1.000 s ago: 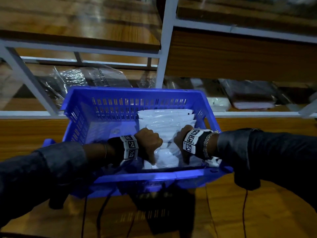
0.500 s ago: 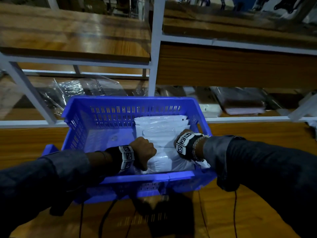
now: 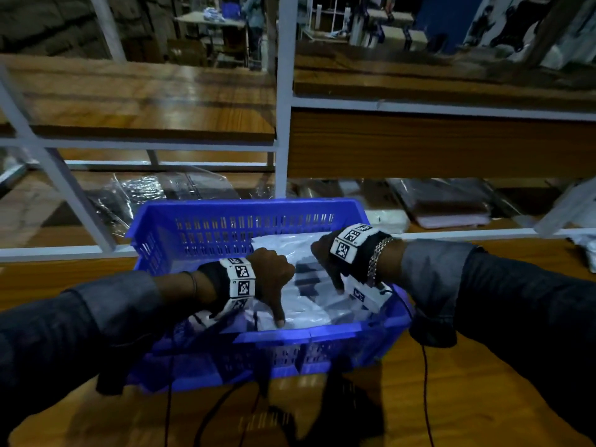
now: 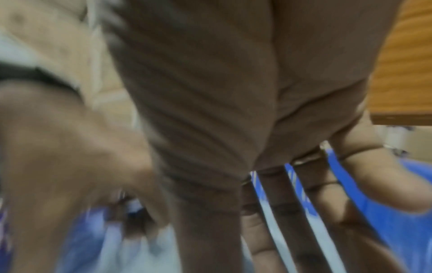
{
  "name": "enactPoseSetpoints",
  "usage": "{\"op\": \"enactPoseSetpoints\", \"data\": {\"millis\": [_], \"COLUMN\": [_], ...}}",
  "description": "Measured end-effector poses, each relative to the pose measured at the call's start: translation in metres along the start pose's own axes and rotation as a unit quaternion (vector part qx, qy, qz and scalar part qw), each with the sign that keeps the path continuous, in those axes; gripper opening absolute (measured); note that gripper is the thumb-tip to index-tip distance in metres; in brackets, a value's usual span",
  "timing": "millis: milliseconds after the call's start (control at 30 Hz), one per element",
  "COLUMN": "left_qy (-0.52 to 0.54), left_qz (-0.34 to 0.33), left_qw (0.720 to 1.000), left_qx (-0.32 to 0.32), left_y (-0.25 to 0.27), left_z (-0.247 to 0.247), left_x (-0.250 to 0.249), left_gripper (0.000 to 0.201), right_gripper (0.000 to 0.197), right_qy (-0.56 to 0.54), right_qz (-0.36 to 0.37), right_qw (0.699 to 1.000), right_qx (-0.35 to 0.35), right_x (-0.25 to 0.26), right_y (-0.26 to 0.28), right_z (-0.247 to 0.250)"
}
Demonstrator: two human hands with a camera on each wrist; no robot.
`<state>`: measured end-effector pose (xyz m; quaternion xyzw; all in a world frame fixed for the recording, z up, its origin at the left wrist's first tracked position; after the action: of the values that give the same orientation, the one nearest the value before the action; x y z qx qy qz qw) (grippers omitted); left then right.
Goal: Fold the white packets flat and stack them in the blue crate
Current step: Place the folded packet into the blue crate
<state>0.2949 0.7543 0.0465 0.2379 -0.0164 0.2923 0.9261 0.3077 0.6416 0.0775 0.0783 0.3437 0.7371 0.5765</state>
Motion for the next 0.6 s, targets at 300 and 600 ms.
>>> {"op": "enactPoseSetpoints", "data": {"millis": [300, 600], "left_qy": [0.283, 0.489], "left_qz": [0.019, -0.019], "left_qw": [0.954, 0.836], "left_qx": [-0.098, -0.248], "left_y": [0.028, 0.056], "left_z": [0.072, 0.139], "left_x": [0.027, -0.043], "left_gripper": [0.047, 0.041], "right_gripper": [0.026, 0.032], "right_qy": [-0.23, -0.41], "right_qz": [0.054, 0.095], "right_qw": [0.971, 0.892], "right_qx": [-0.024, -0.164], "right_x": [-0.035, -0.083], "right_y": [0.072, 0.17], "right_z": [0.031, -0.025]}}
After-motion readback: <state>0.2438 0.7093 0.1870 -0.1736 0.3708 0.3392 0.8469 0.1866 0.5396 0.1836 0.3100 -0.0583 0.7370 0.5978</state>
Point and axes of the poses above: each hand's wrist, its own y-axis away from the middle knuckle, its own z-axis out of the back of the hand, x = y × z, the point moved 6 cm from there along -y, towards the middle knuckle
